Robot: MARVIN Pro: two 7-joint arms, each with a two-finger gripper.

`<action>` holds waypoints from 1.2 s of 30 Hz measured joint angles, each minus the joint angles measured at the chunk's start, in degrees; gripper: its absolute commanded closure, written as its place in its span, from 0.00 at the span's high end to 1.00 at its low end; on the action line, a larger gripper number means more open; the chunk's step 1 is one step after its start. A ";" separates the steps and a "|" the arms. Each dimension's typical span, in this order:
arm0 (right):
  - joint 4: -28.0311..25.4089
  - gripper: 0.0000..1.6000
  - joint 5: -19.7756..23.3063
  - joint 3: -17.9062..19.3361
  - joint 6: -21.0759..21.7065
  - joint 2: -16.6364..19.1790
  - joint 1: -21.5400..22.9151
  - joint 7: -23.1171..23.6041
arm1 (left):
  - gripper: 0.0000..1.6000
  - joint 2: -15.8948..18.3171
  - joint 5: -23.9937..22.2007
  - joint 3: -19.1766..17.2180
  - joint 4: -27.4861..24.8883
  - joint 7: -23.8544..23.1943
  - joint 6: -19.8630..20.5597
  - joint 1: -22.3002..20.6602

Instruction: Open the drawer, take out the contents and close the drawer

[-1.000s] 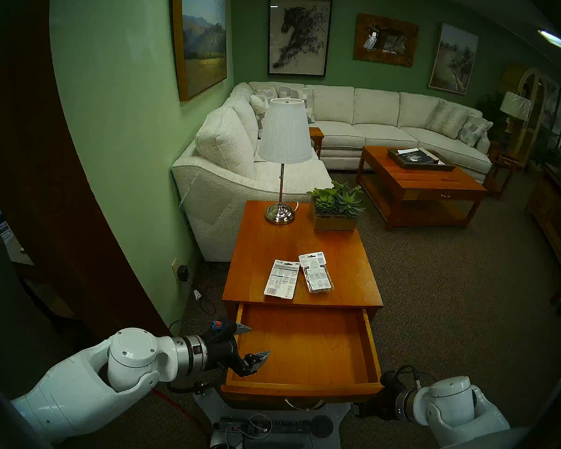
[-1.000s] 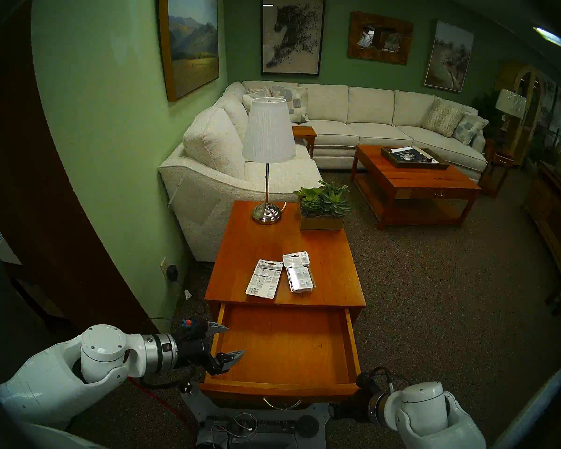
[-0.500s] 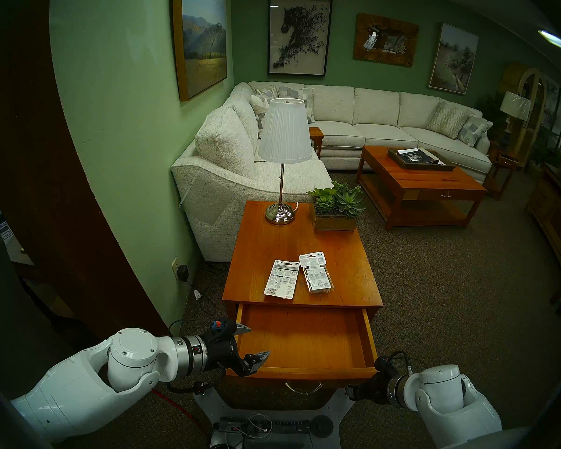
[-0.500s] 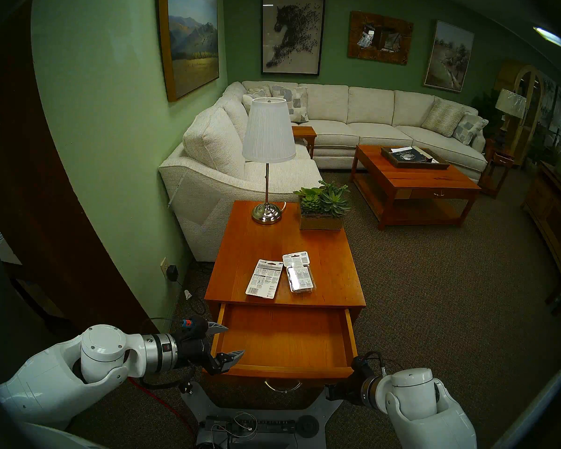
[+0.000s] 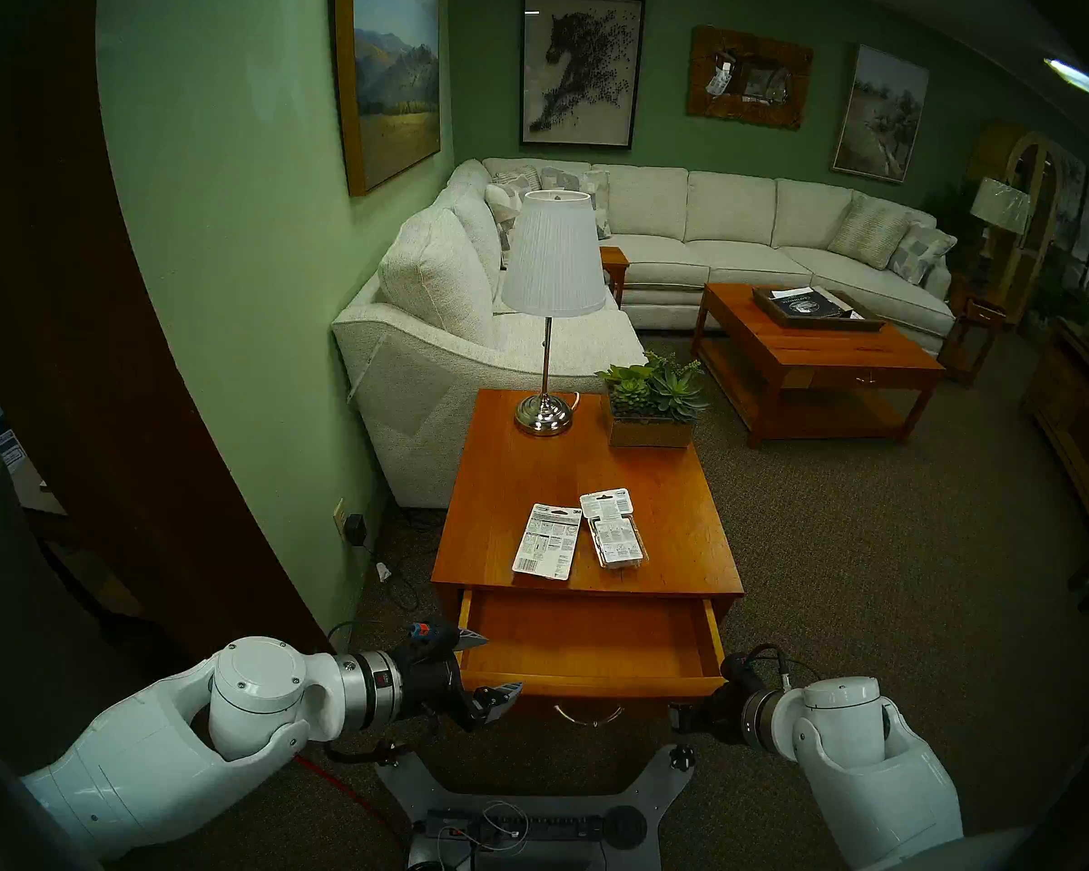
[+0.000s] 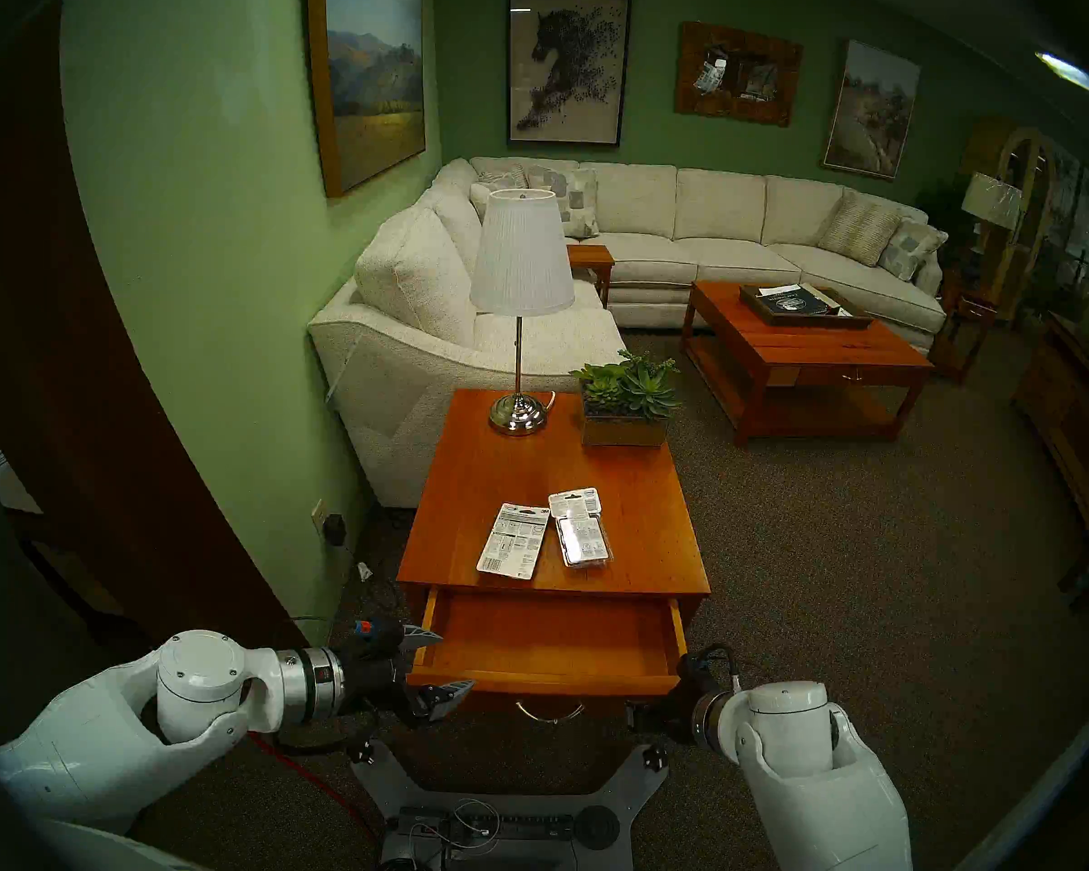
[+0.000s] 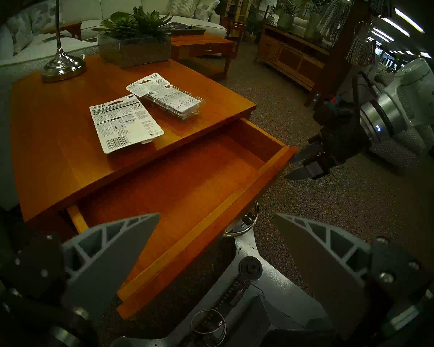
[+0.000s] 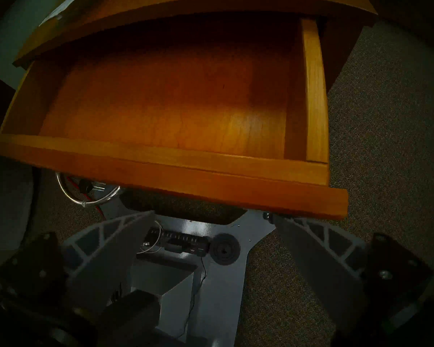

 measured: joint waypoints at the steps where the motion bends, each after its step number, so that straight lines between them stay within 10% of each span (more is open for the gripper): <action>1: 0.33 1.00 0.01 -0.07 -0.05 -0.10 0.42 -0.12 | 1.00 -0.01 0.00 0.00 0.02 0.00 0.00 0.00; 36: 15.98 1.00 -3.07 -6.10 -2.37 -5.48 16.76 -5.12 | 1.00 -0.46 0.01 0.04 0.67 -0.02 0.03 -0.01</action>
